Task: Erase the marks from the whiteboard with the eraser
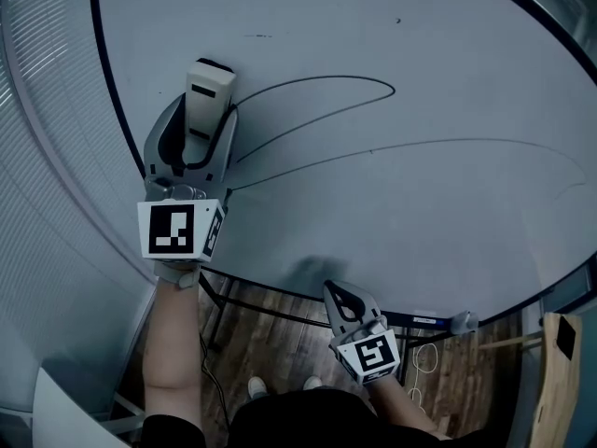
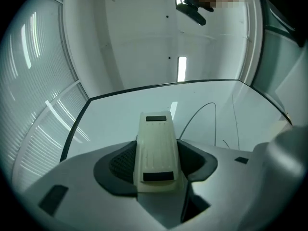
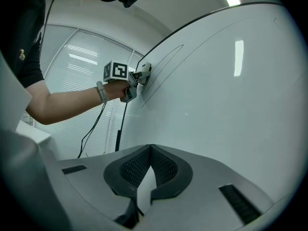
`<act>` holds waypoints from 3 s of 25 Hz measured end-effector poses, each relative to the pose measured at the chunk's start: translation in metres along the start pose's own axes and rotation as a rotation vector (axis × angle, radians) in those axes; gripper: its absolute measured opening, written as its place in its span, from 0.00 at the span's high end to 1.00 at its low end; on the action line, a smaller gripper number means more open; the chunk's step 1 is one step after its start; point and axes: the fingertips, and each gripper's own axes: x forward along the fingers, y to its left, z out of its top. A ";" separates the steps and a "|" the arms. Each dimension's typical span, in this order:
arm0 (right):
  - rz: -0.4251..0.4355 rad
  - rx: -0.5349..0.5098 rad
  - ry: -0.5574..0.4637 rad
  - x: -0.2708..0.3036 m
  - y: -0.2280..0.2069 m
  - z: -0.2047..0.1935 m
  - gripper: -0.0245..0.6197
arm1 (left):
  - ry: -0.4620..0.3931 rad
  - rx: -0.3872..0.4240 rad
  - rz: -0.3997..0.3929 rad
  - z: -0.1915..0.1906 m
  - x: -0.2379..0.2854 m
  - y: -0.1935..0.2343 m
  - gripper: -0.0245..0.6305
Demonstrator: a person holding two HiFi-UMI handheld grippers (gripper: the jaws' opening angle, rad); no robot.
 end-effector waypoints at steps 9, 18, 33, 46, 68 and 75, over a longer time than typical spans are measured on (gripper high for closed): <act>0.033 -0.011 0.032 0.002 0.007 -0.014 0.92 | 0.022 -0.048 0.069 -0.067 -0.056 -0.030 0.56; 0.021 0.021 0.077 -0.003 0.009 -0.033 0.92 | 0.111 -0.199 0.127 -0.137 -0.110 -0.057 0.56; -0.025 0.004 0.016 -0.024 -0.004 -0.011 0.92 | 0.058 -0.264 0.098 -0.012 -0.009 -0.022 0.56; -0.189 0.035 -0.014 -0.088 -0.051 -0.009 0.92 | 0.066 -0.182 0.166 0.048 0.038 -0.067 0.58; -0.310 0.102 0.009 -0.131 -0.087 -0.031 0.92 | -0.088 0.082 -0.052 0.122 0.068 -0.219 0.57; -0.217 0.083 0.027 -0.104 -0.059 -0.024 0.92 | -0.018 -0.128 0.028 0.077 0.041 -0.153 0.56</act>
